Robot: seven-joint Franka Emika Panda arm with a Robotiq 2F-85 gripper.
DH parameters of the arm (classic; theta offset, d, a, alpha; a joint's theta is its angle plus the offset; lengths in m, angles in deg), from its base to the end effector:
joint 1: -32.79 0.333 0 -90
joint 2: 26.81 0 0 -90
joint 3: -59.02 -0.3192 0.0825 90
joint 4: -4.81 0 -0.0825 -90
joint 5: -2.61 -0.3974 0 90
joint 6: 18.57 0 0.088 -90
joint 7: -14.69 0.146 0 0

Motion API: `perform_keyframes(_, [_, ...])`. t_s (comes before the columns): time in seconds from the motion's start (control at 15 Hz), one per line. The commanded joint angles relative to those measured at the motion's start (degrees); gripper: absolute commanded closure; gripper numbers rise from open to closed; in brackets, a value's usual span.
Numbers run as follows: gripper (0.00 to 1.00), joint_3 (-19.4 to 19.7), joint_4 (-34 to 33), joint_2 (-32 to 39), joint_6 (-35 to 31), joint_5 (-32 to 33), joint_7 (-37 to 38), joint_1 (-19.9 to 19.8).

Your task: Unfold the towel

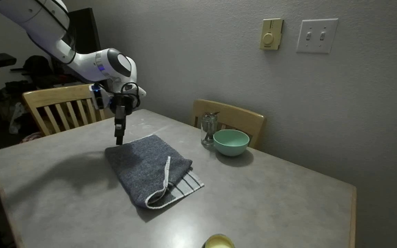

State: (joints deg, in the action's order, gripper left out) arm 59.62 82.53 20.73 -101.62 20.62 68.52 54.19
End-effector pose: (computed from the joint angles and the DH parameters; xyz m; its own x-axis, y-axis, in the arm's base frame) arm 0.6104 0.1813 0.1649 0.8280 -0.5297 -0.1837 -0.2741 -0.6683 0.6915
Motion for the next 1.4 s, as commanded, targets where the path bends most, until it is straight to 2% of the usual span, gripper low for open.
perform_keyframes(0.0, [0.00, 1.40, 3.87, -1.22, -4.42, -5.11, 5.07, -4.55])
perform_keyframes(0.4, [0.00, 3.80, 12.73, -3.05, -15.50, -14.10, 8.22, -13.65])
perform_keyframes(0.47, [0.00, 4.06, 7.37, -0.33, -11.43, -11.20, 7.24, -11.25])
perform_keyframes(0.6, [0.00, 4.47, 9.39, -0.48, -13.66, -12.92, 7.16, -13.42])
perform_keyframes(0.8, [0.00, 4.91, 9.34, -0.68, -13.97, -13.13, 9.23, -13.13])
perform_keyframes(1.07, [0.00, 5.95, 7.24, -0.11, -14.17, -11.99, 17.15, -11.32])
perform_keyframes(1.33, [0.00, 7.38, 5.23, 1.15, -16.16, -9.66, 28.40, -9.35])
